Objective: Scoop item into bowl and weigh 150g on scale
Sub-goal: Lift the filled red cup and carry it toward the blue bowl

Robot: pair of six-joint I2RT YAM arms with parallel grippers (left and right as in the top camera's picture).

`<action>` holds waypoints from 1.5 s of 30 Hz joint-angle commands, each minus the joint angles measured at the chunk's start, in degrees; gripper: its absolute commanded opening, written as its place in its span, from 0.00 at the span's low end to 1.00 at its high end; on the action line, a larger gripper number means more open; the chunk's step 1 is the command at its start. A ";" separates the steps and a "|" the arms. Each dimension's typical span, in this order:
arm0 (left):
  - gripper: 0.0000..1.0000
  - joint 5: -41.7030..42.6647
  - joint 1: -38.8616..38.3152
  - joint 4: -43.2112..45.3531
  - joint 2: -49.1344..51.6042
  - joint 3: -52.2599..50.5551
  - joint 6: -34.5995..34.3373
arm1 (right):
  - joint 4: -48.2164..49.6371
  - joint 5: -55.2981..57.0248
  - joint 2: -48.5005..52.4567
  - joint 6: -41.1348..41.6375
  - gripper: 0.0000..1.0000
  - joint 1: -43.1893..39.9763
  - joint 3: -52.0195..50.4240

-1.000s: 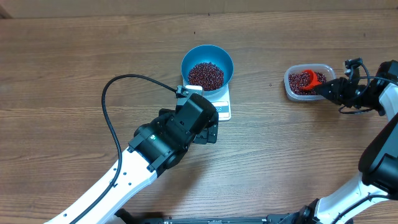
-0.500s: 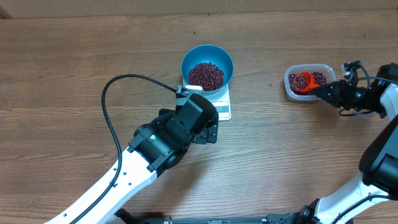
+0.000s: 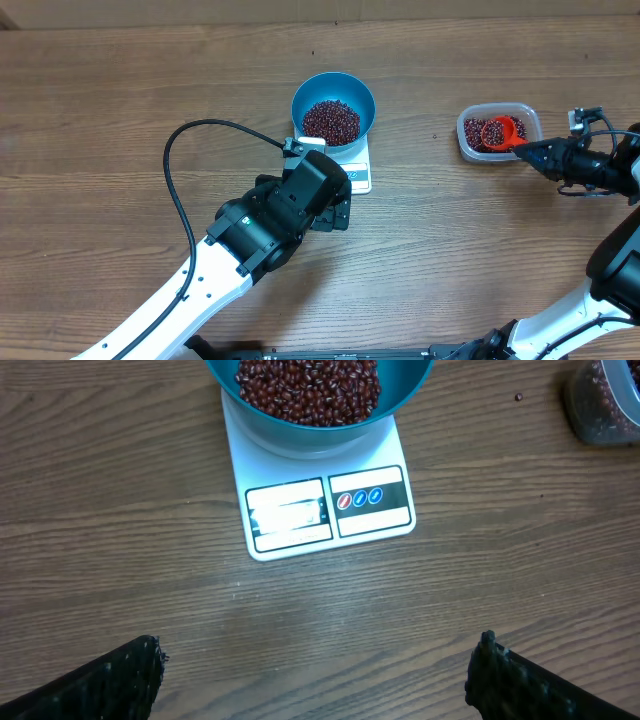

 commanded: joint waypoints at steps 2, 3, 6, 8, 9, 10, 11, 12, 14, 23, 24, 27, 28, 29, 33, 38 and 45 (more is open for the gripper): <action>0.99 -0.57 -0.11 0.07 0.22 0.20 -0.72 | -1.09 -6.49 0.81 -1.88 0.04 -0.22 -0.28; 0.99 -0.57 -0.11 0.09 0.22 0.20 -0.72 | -1.29 -7.17 0.81 -1.88 0.04 -0.22 -0.28; 1.00 -0.57 -0.11 0.07 0.22 0.20 -0.72 | -1.92 -9.27 0.81 -1.88 0.04 -0.22 -0.28; 0.99 -0.57 -0.11 0.07 0.22 0.20 -0.72 | -2.64 -10.64 0.81 -1.88 0.04 -0.22 -0.28; 1.00 -0.57 -0.11 0.07 0.22 0.20 -0.72 | -3.06 -11.06 0.81 -1.86 0.04 -0.22 -0.28; 1.00 -0.57 -0.11 0.07 0.22 0.20 -0.72 | -3.69 -11.50 0.81 -1.86 0.04 -0.15 -0.28; 1.00 -0.57 -0.11 0.07 0.22 0.20 -0.72 | -4.52 -12.17 0.81 -1.86 0.04 -0.11 -0.28; 1.00 -0.57 -0.11 0.07 0.22 0.20 -0.72 | -5.18 -12.85 0.81 -1.88 0.04 -0.11 -0.28; 1.00 -0.57 -0.11 0.07 0.22 0.20 -0.72 | -6.84 -15.13 0.81 -1.88 0.04 -0.11 -0.28; 1.00 -0.57 -0.11 0.07 0.22 0.20 -0.72 | -10.91 -18.25 0.81 -1.92 0.04 1.31 -0.28; 1.00 -0.57 -0.11 0.07 0.22 0.20 -0.72 | -10.91 -18.25 0.81 -1.92 0.04 2.16 -0.28; 1.00 -0.57 -0.11 0.07 0.22 0.20 -0.72 | -10.82 -18.51 0.81 -1.92 0.04 5.18 -0.28; 1.00 -0.57 -0.11 0.07 0.22 0.20 -0.72 | -10.82 -18.91 0.81 -1.92 0.04 6.27 -0.28; 1.00 -0.57 -0.11 0.07 0.22 0.20 -0.72 | -10.84 -19.34 0.81 -1.90 0.04 7.23 -0.28; 1.00 -0.57 -0.11 0.07 0.22 0.20 -0.72 | -10.16 -23.45 0.81 -1.88 0.04 13.42 -0.28; 1.00 -0.57 -0.11 0.07 0.22 0.20 -0.72 | -7.96 -24.44 0.81 -1.66 0.04 18.51 -0.28; 1.00 -0.57 -0.11 0.07 0.22 0.20 -0.72 | -5.18 -26.05 0.81 -1.42 0.04 24.06 -0.28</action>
